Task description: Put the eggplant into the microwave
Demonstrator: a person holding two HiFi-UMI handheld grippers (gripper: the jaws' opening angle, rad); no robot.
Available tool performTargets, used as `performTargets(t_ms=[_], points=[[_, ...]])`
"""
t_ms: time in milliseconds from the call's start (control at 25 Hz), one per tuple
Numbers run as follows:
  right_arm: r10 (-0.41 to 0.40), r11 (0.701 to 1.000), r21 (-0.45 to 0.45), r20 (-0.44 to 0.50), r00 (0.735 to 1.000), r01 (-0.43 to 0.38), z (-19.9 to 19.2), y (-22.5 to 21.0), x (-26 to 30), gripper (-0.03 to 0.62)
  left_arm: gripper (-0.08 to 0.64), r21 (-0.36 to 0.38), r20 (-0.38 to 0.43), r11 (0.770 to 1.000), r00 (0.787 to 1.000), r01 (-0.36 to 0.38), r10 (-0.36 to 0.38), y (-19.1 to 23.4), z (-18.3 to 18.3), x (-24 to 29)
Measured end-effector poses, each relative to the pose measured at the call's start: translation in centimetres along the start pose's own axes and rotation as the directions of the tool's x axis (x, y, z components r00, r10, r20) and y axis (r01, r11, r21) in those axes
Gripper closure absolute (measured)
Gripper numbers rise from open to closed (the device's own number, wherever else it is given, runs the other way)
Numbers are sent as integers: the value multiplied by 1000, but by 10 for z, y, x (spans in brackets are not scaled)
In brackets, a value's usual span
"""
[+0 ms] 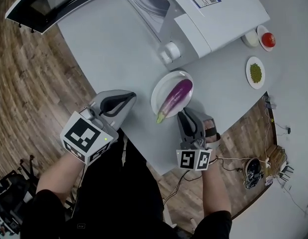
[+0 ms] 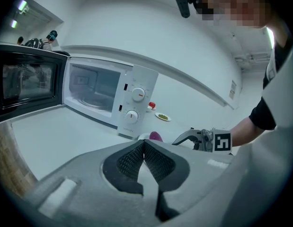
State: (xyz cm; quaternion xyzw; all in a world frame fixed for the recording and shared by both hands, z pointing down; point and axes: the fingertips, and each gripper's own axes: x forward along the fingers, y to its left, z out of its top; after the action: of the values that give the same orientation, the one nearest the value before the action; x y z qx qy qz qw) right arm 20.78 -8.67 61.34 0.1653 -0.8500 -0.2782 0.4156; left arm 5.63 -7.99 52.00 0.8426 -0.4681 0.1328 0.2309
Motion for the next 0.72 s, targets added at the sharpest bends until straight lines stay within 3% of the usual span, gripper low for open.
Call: performTargets(t_ms=[280,560,720], points=[[18,992,-128,6,1000,-17,-2,-2,-2,446,552,5,1,1000,1000,-8,8,2,6,1],[14,956,-292,-13,1000,-17,-9,10,1,445,552,4,-11,1000,1000,-13,13,1,3,3],[-11,950,-313,-5,1000,9,-9,6,5,446,552,4,-11,1000,1000,-14,14,0,3,4]])
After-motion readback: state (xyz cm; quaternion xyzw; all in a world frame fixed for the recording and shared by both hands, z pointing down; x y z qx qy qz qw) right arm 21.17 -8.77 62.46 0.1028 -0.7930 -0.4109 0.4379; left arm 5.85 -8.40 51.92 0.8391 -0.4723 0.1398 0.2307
